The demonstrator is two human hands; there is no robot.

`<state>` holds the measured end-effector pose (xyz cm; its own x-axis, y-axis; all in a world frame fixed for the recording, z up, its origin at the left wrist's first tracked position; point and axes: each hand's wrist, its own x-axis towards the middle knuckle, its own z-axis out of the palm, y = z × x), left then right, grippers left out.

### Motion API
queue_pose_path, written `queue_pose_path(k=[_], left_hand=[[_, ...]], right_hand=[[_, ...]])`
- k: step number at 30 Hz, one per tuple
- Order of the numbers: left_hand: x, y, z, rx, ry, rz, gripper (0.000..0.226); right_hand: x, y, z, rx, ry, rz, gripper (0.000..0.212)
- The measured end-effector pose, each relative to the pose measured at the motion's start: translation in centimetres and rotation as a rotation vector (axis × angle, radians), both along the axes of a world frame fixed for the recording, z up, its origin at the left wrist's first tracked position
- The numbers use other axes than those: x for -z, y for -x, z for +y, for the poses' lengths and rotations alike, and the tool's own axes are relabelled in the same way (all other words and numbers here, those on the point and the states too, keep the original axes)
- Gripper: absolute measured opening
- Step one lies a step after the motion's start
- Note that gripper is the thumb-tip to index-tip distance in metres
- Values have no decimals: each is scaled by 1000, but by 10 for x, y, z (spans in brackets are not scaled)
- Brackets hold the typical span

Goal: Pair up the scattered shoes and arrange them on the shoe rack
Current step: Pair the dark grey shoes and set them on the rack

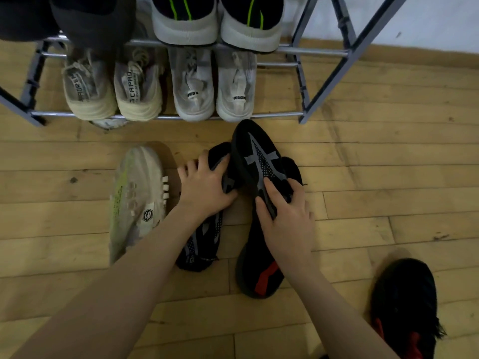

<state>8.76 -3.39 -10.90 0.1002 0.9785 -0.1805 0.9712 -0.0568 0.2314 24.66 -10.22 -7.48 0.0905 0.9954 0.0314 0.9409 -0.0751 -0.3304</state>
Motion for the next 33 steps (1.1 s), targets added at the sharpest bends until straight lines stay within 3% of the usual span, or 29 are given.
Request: queue_pose_path(k=[6, 12, 16, 22, 29, 33], left_hand=[[-6, 12, -31, -17, 11, -10, 76], [-10, 15, -93, 37, -78, 116, 77], [-12, 11, -107, 64, 5, 175, 84], [-7, 16, -105, 108, 7, 52, 75], [-10, 13, -108, 10, -22, -144, 46], [-26, 11, -107, -61, -95, -259, 41]], right_hand=[[2, 3, -3, -18, 69, -97, 50], [-2, -17, -12, -274, 131, -128, 62], [-2, -26, -18, -414, 173, -120, 58], [-1, -32, -19, -422, 207, -117, 53], [2, -27, -20, -396, 124, -98, 46], [-10, -19, -23, -368, 33, -63, 43]])
